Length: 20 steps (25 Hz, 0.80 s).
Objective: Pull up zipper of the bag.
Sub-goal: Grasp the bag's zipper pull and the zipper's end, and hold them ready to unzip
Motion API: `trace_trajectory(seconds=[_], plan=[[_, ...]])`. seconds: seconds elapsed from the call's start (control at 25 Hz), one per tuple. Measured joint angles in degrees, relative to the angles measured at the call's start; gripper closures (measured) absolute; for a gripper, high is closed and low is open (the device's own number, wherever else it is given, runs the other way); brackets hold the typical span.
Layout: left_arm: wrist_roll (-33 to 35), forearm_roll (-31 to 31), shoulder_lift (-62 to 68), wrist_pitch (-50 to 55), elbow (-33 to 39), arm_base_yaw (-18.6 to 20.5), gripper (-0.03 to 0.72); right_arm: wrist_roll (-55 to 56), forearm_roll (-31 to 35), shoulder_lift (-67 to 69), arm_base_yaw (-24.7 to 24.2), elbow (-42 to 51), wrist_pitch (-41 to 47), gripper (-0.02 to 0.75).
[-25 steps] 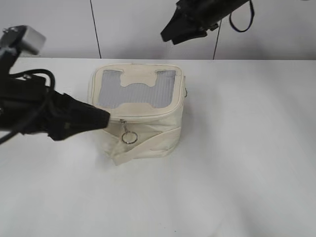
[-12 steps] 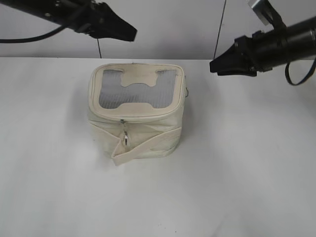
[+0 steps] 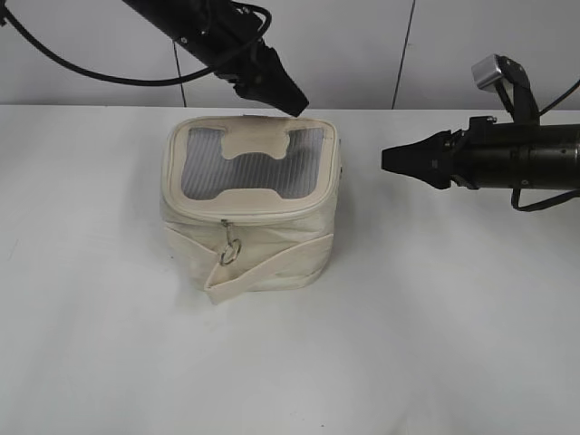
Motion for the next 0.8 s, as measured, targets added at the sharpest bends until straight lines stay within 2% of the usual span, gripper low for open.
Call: trace_trajectory(seconds=[0.2,0.36,0.44,0.56,0.6,0.8], plan=[[-0.53,3.51,1.43,0.68,-0.32,0.0,0.323,-4.1,0.57,0.06,0.17,0.0,0.31,0.367],[-0.76,3.55,2.71,0.56,-0.39,0.0,0.328,-5.93,0.69,0.12,1.18,0.0,0.55,0.367],[-1.44,3.39,3.26,0.56,-0.59,0.0,0.388,-7.2,0.76,0.51,1.89,-0.06,0.8,0.367],[-1.61,3.65,3.31,0.77,-0.69,0.0,0.599,-9.2,0.82,1.79,2.45,-0.48,0.91,0.367],[-1.76,3.81,3.39,0.81,-0.69,0.0,0.636,-9.6,0.82,2.48,2.57,-0.86,0.91,0.366],[-1.95,3.79,3.4,0.81,-0.69,0.0,0.647,-10.15,0.82,6.28,4.11,-3.67,0.85,0.367]])
